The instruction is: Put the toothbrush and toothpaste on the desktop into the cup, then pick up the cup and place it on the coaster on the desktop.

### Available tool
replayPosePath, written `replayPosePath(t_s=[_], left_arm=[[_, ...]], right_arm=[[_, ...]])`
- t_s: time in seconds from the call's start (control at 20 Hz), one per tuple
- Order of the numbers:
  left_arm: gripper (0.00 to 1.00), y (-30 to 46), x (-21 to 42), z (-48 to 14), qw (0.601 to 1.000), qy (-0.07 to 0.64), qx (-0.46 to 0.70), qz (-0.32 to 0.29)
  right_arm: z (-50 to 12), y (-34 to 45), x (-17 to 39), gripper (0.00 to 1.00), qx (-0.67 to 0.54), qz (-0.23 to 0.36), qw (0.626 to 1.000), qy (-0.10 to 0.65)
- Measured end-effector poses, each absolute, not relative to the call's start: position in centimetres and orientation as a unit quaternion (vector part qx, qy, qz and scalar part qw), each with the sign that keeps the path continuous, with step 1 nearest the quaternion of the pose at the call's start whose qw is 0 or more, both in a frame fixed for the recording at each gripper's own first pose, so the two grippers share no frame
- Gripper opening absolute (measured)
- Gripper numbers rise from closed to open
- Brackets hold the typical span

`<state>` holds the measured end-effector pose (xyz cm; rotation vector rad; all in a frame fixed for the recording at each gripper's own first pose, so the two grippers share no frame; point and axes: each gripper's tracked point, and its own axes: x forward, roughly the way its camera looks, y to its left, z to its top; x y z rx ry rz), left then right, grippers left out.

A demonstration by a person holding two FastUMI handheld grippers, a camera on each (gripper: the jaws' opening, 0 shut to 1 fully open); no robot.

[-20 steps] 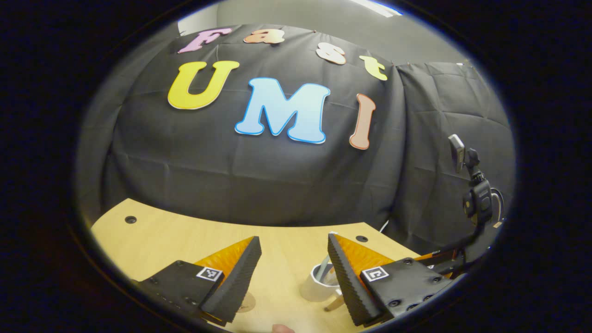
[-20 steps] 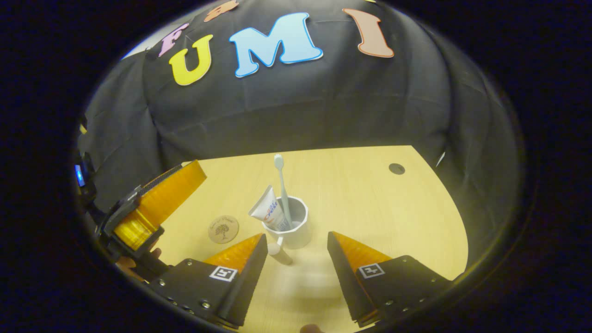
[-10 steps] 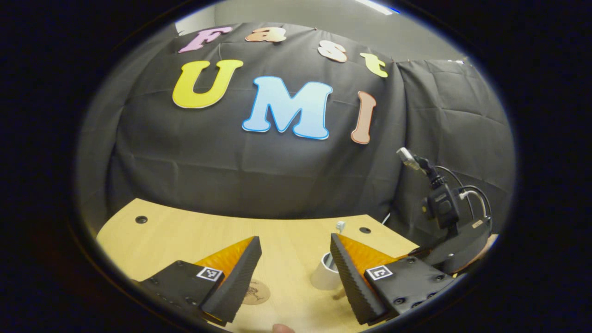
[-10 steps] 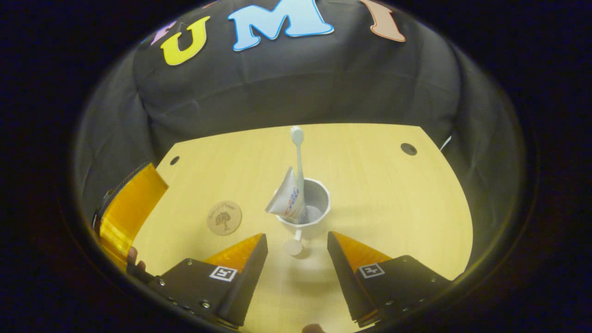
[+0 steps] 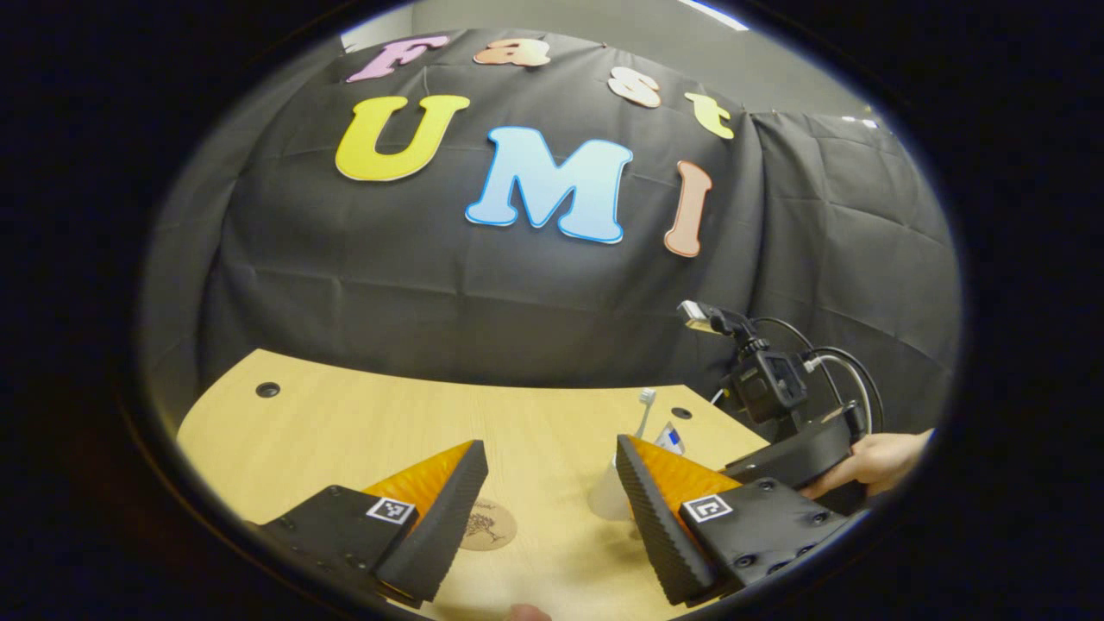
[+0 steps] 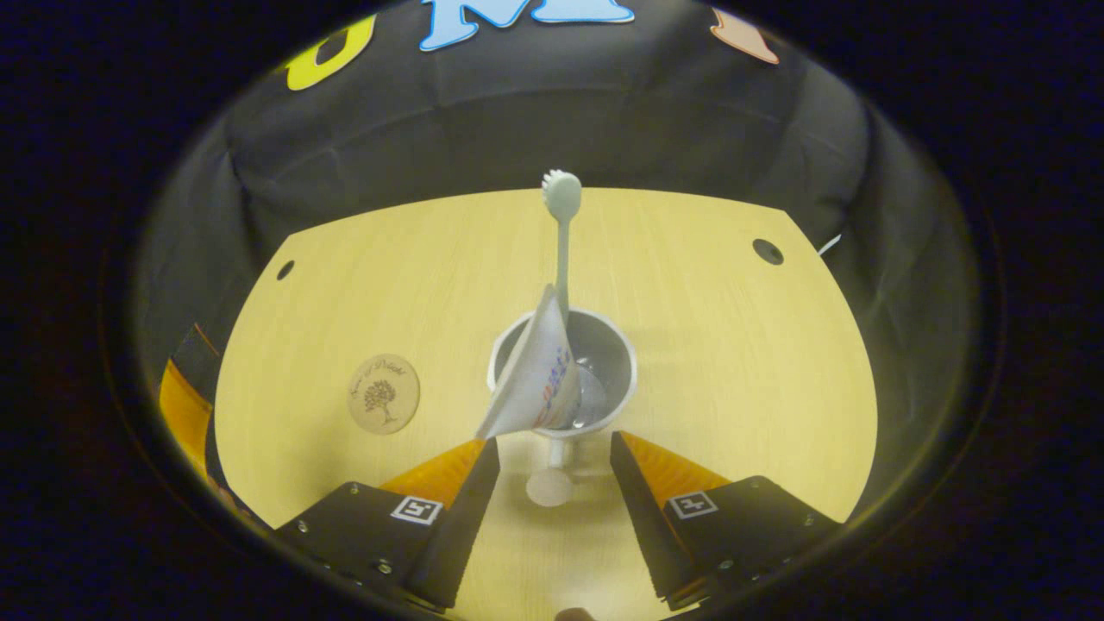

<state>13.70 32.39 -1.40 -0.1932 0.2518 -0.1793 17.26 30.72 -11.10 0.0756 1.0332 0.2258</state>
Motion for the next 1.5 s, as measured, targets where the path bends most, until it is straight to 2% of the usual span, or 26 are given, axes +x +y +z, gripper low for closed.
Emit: replayPosePath(t_s=[0.4,0.55,0.65,0.8,0.9,1.0,1.05,1.15,1.2,1.5], left_arm=[[0.97,33.2,12.5,-2.0,0.981,0.139,-0.111,-0.082],[0.94,33.5,12.3,-2.1,0.981,0.141,-0.114,-0.075],[0.97,33.7,12.1,-2.4,0.98,0.145,-0.117,-0.072],[0.97,34.2,11.9,-2.7,0.979,0.15,-0.12,-0.064],[0.97,34.4,11.7,-2.9,0.979,0.153,-0.121,-0.059],[0.97,34.4,11.5,-3.2,0.978,0.157,-0.123,-0.056],[0.97,34.5,11.5,-3.3,0.978,0.159,-0.122,-0.054],[0.97,34.6,11.4,-3.2,0.978,0.16,-0.121,-0.051],[0.94,34.7,11.3,-3.1,0.979,0.158,-0.119,-0.049],[0.97,35.7,10.5,-3.0,0.979,0.158,-0.12,-0.036]], right_arm=[[-13.8,31.3,17.1,0.8,0.018,0.101,0.824,0.557],[-14.5,31.4,17.4,0.79,0.021,0.097,0.819,0.565],[-14.9,31.2,17.5,0.78,0.014,0.091,0.818,0.568],[-15.6,30.8,17.4,0.62,0.004,0.085,0.814,0.574],[-15.6,30.6,17.4,0.4,0.003,0.084,0.814,0.574],[-15.6,30.6,17.9,0.39,0.001,0.084,0.815,0.574],[-14.8,30.5,17.4,0.32,0.002,0.083,0.814,0.575],[-15.8,30.6,17.4,0.32,-0.001,0.086,0.814,0.574],[-15.6,30.6,17.4,0.31,-0.002,0.086,0.816,0.572],[-14.6,31.3,17.3,0.31,-0.012,0.1,0.82,0.564]])
